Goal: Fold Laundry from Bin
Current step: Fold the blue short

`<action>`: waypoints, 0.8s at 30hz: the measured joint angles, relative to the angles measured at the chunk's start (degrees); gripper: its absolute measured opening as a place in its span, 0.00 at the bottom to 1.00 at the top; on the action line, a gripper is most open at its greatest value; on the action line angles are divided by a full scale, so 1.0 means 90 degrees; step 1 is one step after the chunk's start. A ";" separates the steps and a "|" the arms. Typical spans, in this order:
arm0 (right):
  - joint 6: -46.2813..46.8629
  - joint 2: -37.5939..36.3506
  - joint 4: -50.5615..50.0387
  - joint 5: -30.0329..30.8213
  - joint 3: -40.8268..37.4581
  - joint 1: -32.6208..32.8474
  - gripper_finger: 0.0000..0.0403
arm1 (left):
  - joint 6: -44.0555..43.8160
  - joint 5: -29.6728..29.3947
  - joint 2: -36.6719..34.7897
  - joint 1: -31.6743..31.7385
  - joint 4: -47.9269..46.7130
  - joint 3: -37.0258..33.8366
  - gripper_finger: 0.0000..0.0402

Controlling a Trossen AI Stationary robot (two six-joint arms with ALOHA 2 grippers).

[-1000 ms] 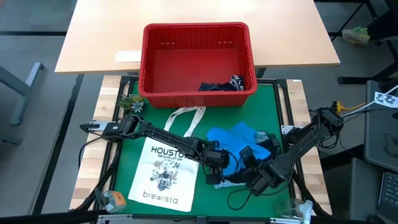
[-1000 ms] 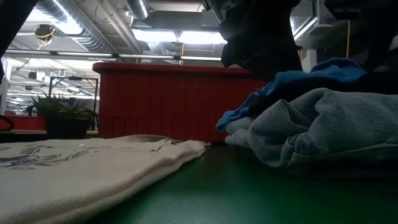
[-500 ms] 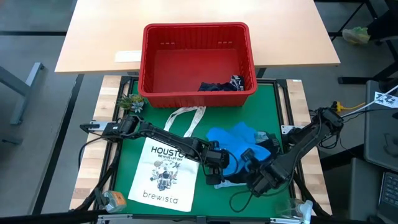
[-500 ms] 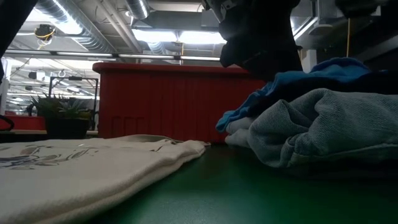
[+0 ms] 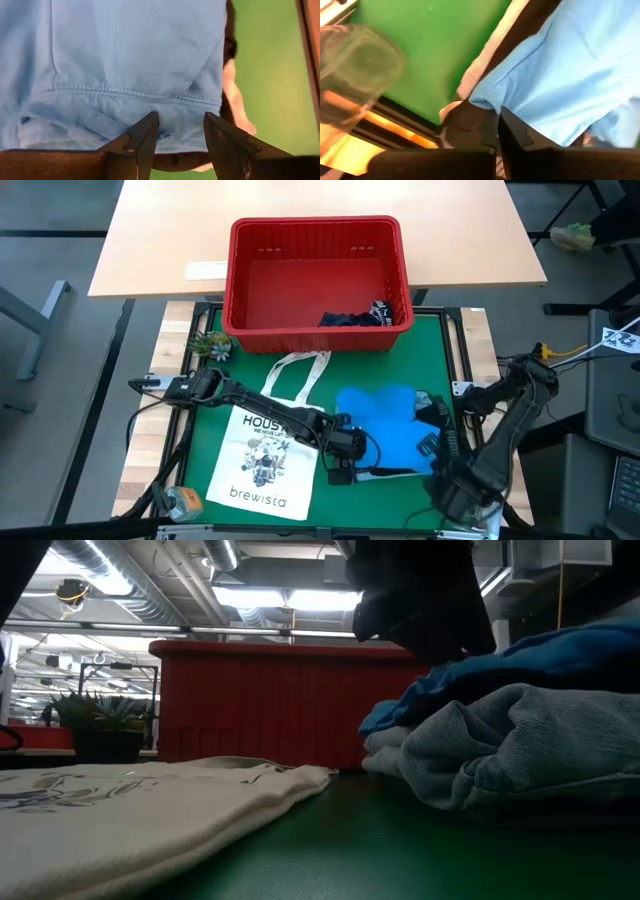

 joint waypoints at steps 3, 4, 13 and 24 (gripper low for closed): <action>0.0439 0.0002 -0.0025 -0.0020 -0.0016 0.0148 0.01 | 0.0000 0.0000 -0.0049 -0.0140 -0.0008 -0.0005 0.39; 0.0558 0.0002 -0.0018 -0.0020 -0.0019 0.0188 0.01 | 0.0000 0.0002 -0.0068 -0.0184 0.0004 -0.0005 0.39; 0.0707 0.0002 0.0140 0.0101 -0.0021 0.0275 0.01 | 0.0019 0.0044 -0.0204 -0.0415 -0.0004 -0.0005 0.39; 0.0709 0.0004 0.0147 0.0144 -0.0024 0.0273 0.11 | 0.0049 0.0007 -0.0206 -0.0383 0.0754 -0.0002 0.39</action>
